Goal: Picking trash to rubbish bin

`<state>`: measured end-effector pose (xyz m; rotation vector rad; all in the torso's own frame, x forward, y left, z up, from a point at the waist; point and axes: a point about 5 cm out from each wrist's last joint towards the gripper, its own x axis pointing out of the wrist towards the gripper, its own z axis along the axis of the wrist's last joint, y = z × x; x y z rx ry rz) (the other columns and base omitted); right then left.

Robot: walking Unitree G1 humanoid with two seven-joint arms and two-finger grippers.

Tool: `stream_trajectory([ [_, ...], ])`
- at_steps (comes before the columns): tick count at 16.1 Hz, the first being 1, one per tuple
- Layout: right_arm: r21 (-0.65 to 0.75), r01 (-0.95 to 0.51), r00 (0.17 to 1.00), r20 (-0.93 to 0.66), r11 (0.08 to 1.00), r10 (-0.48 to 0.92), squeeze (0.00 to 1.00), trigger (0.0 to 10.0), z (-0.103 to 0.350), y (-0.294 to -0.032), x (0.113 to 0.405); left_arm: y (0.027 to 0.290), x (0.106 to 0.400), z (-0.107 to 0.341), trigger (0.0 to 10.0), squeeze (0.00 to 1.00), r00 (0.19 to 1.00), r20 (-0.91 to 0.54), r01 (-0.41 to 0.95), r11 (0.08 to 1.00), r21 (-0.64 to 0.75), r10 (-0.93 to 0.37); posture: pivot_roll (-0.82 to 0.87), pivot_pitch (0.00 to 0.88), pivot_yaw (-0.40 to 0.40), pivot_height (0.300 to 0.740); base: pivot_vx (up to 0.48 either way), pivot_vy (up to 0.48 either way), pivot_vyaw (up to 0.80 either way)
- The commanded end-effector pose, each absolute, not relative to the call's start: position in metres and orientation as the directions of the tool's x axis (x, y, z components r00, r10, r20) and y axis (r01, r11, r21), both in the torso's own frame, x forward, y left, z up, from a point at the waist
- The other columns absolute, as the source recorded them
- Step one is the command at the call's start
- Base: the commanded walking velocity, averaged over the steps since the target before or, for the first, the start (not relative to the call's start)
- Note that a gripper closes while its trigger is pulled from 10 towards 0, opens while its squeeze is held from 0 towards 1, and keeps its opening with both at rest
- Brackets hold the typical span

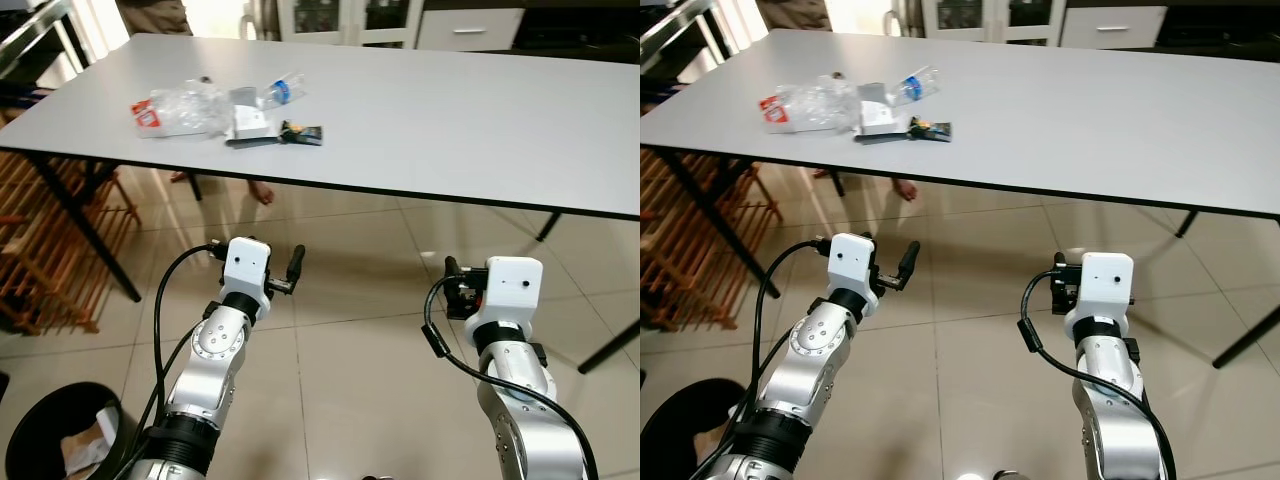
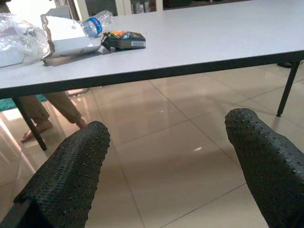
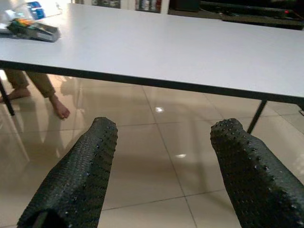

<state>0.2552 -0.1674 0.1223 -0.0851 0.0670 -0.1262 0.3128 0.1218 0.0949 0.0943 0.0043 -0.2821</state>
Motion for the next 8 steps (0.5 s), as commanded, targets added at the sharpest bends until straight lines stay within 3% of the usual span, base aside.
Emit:
stream_trajectory([
  [1,-0.096,0.126,0.99,-0.044,0.987,-0.131,0.0,10.0,0.1258,-0.1677,0.2559,0.1203,0.3136,0.0954,10.0,0.0,0.957,-0.016,0.289,0.953,0.091,-0.289,-0.08,0.041,0.04,0.74,0.0,0.0,0.0],
  [2,-0.098,0.125,0.991,-0.044,0.987,-0.129,0.0,10.0,0.1259,-0.1679,0.2555,0.1201,0.3128,0.0949,10.0,0.0,0.957,-0.017,0.291,0.952,0.091,-0.291,-0.08,0.045,0.037,0.74,0.0,0.0,0.0],
  [8,-0.1,0.121,0.991,-0.048,0.988,-0.127,0.0,10.0,0.1248,-0.1672,0.2546,0.1187,0.3131,0.097,10.0,0.0,0.953,-0.01,0.301,0.949,0.091,-0.302,-0.08,0.047,0.038,0.74,0.283,0.0,0.0],
])
